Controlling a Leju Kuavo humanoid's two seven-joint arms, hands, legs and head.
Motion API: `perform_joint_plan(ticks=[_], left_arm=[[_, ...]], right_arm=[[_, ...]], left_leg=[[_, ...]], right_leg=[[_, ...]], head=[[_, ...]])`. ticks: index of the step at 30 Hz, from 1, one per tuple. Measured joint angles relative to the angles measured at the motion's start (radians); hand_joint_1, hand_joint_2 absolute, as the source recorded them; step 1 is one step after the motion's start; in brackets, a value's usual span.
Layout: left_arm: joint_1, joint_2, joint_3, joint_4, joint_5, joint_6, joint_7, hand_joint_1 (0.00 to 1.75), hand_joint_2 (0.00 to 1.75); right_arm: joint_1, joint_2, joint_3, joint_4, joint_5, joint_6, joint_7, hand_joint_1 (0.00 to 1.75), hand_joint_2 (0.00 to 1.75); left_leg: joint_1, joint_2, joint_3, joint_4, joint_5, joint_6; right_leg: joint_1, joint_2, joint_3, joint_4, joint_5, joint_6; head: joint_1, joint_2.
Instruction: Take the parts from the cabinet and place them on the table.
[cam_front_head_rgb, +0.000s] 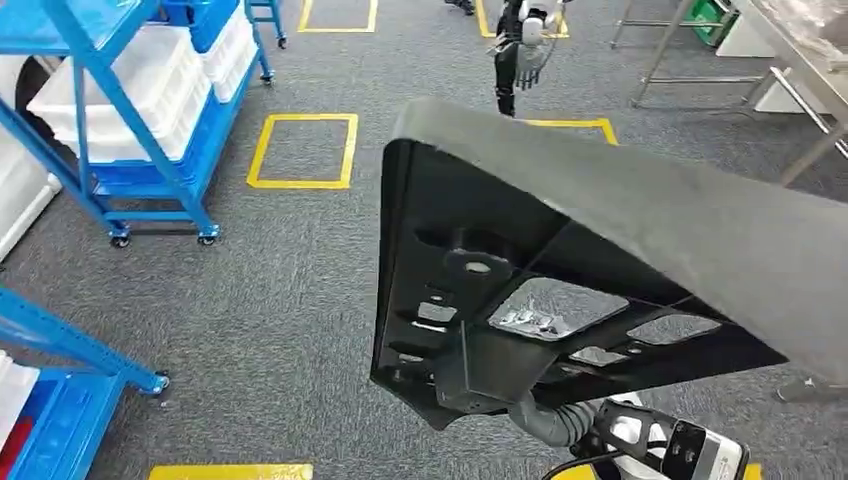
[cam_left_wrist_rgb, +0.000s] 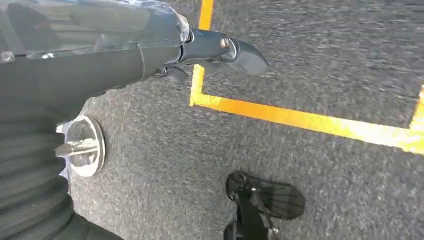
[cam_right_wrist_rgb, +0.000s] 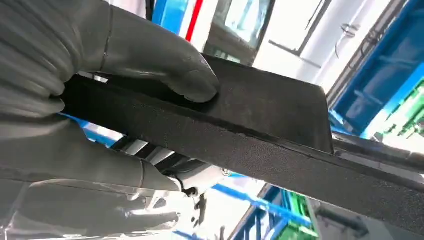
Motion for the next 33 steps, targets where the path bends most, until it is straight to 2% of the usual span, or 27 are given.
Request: perform_joint_plan(ticks=[1, 4, 5, 6, 7, 9, 10, 11, 13, 14, 15, 16, 18, 19, 20, 21, 22, 24, 25, 26, 27, 28, 29, 30, 31, 32, 33], left_arm=[[0.000, 0.000, 0.001, 0.000, -0.001, 0.000, -0.001, 0.00, 1.75], [-0.005, -0.001, 0.002, 0.000, -0.001, 0.000, -0.002, 0.00, 1.75], [-0.008, -0.002, 0.002, 0.000, 0.000, 0.000, -0.002, 0.00, 1.75], [-0.010, -0.003, 0.002, 0.000, 0.000, 0.001, -0.002, 0.00, 1.75], [-0.009, -0.004, 0.003, 0.000, 0.000, 0.003, 0.001, 0.00, 1.75], [-0.005, -0.004, 0.004, 0.000, 0.000, 0.008, 0.005, 0.00, 1.75], [-0.002, -0.004, 0.004, 0.000, 0.000, 0.009, 0.008, 0.00, 1.75], [-0.001, -0.004, 0.004, 0.000, 0.000, 0.011, 0.009, 0.00, 1.75], [-0.002, -0.004, 0.004, 0.000, 0.000, 0.012, 0.013, 0.00, 1.75], [-0.003, -0.003, 0.004, 0.000, 0.001, 0.013, 0.016, 0.00, 1.75], [-0.002, -0.003, 0.005, 0.000, 0.001, 0.016, 0.020, 0.00, 1.75], [-0.002, 0.000, 0.005, 0.000, 0.002, 0.017, 0.026, 0.00, 1.75], [-0.006, 0.000, 0.006, 0.000, 0.008, 0.017, 0.031, 0.00, 1.75], [-0.008, 0.001, 0.006, 0.000, 0.010, 0.017, 0.030, 0.00, 1.75], [-0.011, 0.000, 0.006, 0.000, 0.011, 0.015, 0.030, 0.00, 1.75], [-0.014, 0.000, 0.006, 0.000, 0.011, 0.015, 0.030, 0.00, 1.75], [-0.013, 0.000, 0.006, 0.000, 0.012, 0.015, 0.030, 0.00, 1.75], [-0.008, 0.000, 0.007, 0.000, 0.013, 0.015, 0.032, 0.00, 1.75], [-0.006, 0.000, 0.007, 0.000, 0.013, 0.015, 0.034, 0.00, 1.75], [-0.007, 0.000, 0.007, 0.000, 0.013, 0.015, 0.037, 0.00, 1.75], [-0.007, 0.000, 0.007, 0.000, 0.012, 0.015, 0.039, 0.00, 1.75], [-0.008, 0.000, 0.007, 0.000, 0.012, 0.016, 0.040, 0.00, 1.75], [-0.008, -0.002, 0.007, 0.000, 0.012, 0.017, 0.041, 0.00, 1.75], [-0.008, -0.003, 0.007, 0.000, 0.013, 0.017, 0.044, 0.00, 1.75], [-0.008, -0.003, 0.007, 0.000, 0.013, 0.018, 0.045, 0.00, 1.75], [-0.008, -0.003, 0.007, 0.000, 0.013, 0.019, 0.046, 0.00, 1.75], [-0.008, -0.003, 0.008, 0.000, 0.013, 0.019, 0.046, 0.00, 1.75]], right_arm=[[0.002, 0.003, 0.000, 0.000, 0.003, 0.000, 0.000, 1.75, 1.75], [0.016, 0.007, 0.000, 0.000, 0.010, 0.001, 0.000, 1.75, 1.75], [0.019, 0.009, 0.000, -0.003, 0.012, 0.001, 0.000, 1.75, 1.75], [0.021, 0.010, 0.000, -0.006, 0.012, 0.001, -0.001, 1.75, 1.75], [0.021, 0.015, 0.000, -0.007, 0.012, 0.000, 0.000, 1.75, 1.75], [0.026, 0.018, 0.002, -0.007, 0.012, 0.000, 0.000, 1.75, 1.75], [0.031, 0.018, 0.002, -0.007, 0.013, -0.001, 0.000, 1.75, 1.75], [0.035, 0.018, 0.002, -0.007, 0.013, -0.003, 0.000, 1.75, 1.75], [0.040, 0.018, 0.002, -0.007, 0.013, -0.006, 0.000, 1.75, 1.75], [0.040, 0.018, 0.002, -0.008, 0.013, -0.007, 0.000, 1.75, 1.75], [0.041, 0.018, 0.002, -0.009, 0.013, -0.008, 0.000, 1.75, 1.75], [0.041, 0.018, 0.003, -0.009, 0.013, -0.010, 0.000, 1.75, 1.75], [0.045, 0.018, 0.008, -0.011, 0.016, -0.013, 0.000, 1.75, 1.75], [0.048, 0.018, 0.009, -0.014, 0.020, -0.015, 0.000, 1.75, 1.75], [0.048, 0.018, 0.010, -0.018, 0.023, -0.017, 0.000, 1.75, 1.75], [0.051, 0.018, 0.011, -0.020, 0.026, -0.018, 0.000, 1.75, 1.75], [0.049, 0.018, 0.015, -0.021, 0.027, -0.021, 0.000, 1.75, 1.75], [0.052, 0.018, 0.023, -0.023, 0.029, -0.027, 0.000, 1.75, 1.75], [0.055, 0.018, 0.026, -0.023, 0.030, -0.030, 0.000, 1.75, 1.75], [0.058, 0.018, 0.027, -0.023, 0.030, -0.032, 0.000, 1.75, 1.75], [0.059, 0.018, 0.027, -0.023, 0.030, -0.033, 0.000, 1.75, 1.75], [0.059, 0.018, 0.029, -0.023, 0.030, -0.033, 0.000, 1.75, 1.75], [0.059, 0.018, 0.032, -0.025, 0.030, -0.034, 0.000, 1.75, 1.75], [0.059, 0.018, 0.034, -0.027, 0.030, -0.035, 0.000, 1.75, 1.75], [0.058, 0.018, 0.037, -0.029, 0.034, -0.036, 0.000, 1.75, 1.75], [0.059, 0.018, 0.042, -0.032, 0.038, -0.039, 0.000, 1.75, 1.75], [0.059, 0.018, 0.044, -0.032, 0.040, -0.040, 0.000, 1.75, 1.75]], left_leg=[[-0.006, 0.006, 0.000, 0.005, -0.006, -0.007], [-0.004, 0.041, 0.008, -0.001, -0.011, -0.021], [0.002, 0.029, 0.006, 0.006, -0.020, -0.030], [0.004, -0.025, -0.001, 0.035, -0.044, -0.034], [0.007, -0.053, -0.028, 0.098, -0.083, -0.035], [0.007, -0.070, -0.110, 0.269, -0.157, -0.037], [0.007, -0.071, -0.143, 0.329, -0.169, -0.036], [0.007, -0.071, -0.154, 0.337, -0.154, -0.034], [0.007, -0.075, -0.110, 0.219, -0.068, -0.026], [0.007, -0.092, -0.070, 0.128, -0.019, -0.021], [0.007, -0.133, -0.037, 0.046, 0.017, -0.014], [0.007, -0.150, -0.025, 0.014, 0.006, -0.009], [0.001, -0.136, -0.026, 0.015, 0.005, -0.007], [-0.001, -0.130, -0.024, 0.014, 0.008, -0.002], [0.006, -0.121, -0.022, 0.000, 0.016, 0.006], [0.008, -0.107, -0.018, -0.008, 0.023, 0.011], [0.007, -0.098, -0.018, -0.011, 0.025, 0.016], [0.003, -0.074, -0.019, -0.011, 0.023, 0.020], [0.002, -0.062, -0.021, -0.010, 0.022, 0.019], [0.002, -0.054, -0.021, -0.009, 0.022, 0.018], [0.003, -0.041, -0.021, -0.008, 0.020, 0.017], [0.003, -0.031, -0.020, -0.006, 0.017, 0.014], [0.003, -0.022, -0.018, -0.002, 0.014, 0.011], [0.003, -0.014, -0.016, 0.002, 0.010, 0.006], [-0.004, -0.010, -0.017, 0.007, 0.003, -0.002], [-0.003, -0.002, -0.015, 0.007, 0.002, -0.007], [-0.003, 0.004, -0.013, 0.007, 0.001, -0.011]], right_leg=[[0.008, 0.010, 0.000, -0.006, 0.002, -0.010], [0.011, 0.048, -0.005, -0.006, 0.002, -0.024], [0.004, 0.060, -0.001, -0.013, 0.008, -0.034], [0.003, 0.070, -0.001, -0.014, 0.009, -0.038], [0.004, 0.078, -0.001, -0.014, 0.009, -0.044], [0.007, 0.104, -0.002, -0.013, 0.009, -0.049], [0.009, 0.118, -0.002, -0.013, 0.010, -0.049], [0.010, 0.131, 0.000, -0.013, 0.010, -0.049], [0.012, 0.156, 0.005, -0.013, 0.009, -0.049], [0.012, 0.167, 0.009, -0.013, 0.009, -0.047], [0.010, 0.177, 0.010, -0.013, 0.008, -0.046], [0.016, 0.188, 0.007, -0.008, 0.007, -0.040], [0.008, 0.205, 0.000, -0.011, 0.012, -0.026], [0.006, 0.213, -0.001, -0.013, 0.015, -0.020], [0.011, 0.221, -0.005, -0.013, 0.016, -0.012], [0.011, 0.180, -0.011, 0.006, 0.000, -0.011], [0.013, 0.143, -0.036, 0.056, -0.038, -0.008], [0.007, 0.114, -0.111, 0.213, -0.117, -0.001], [0.003, 0.109, -0.142, 0.275, -0.139, 0.002], [0.000, 0.107, -0.154, 0.299, -0.139, 0.005], [-0.004, 0.103, -0.138, 0.271, -0.111, 0.009], [-0.007, 0.096, -0.101, 0.204, -0.072, 0.011], [-0.008, 0.081, -0.047, 0.106, -0.029, 0.010], [-0.008, 0.050, 0.005, 0.019, 0.000, 0.008], [0.004, 0.030, 0.016, -0.005, -0.016, 0.001], [0.004, 0.047, 0.012, -0.007, -0.012, -0.005], [0.004, 0.053, 0.010, -0.007, -0.012, -0.007]], head=[[-0.001, 0.000], [0.000, 0.000], [0.000, 0.000], [-0.001, 0.000], [-0.001, 0.000], [0.000, 0.000], [-0.001, 0.000], [-0.001, 0.000], [-0.001, 0.000], [-0.001, 0.000], [0.000, 0.000], [0.000, 0.000], [-0.001, 0.000], [0.000, 0.000], [0.000, 0.000], [0.000, 0.000], [0.000, 0.000], [0.000, 0.000], [0.000, 0.000], [0.000, 0.000], [0.000, 0.000], [0.000, 0.000], [0.000, 0.000], [0.000, 0.000], [0.000, 0.000], [0.000, 0.000], [0.000, 0.000]])
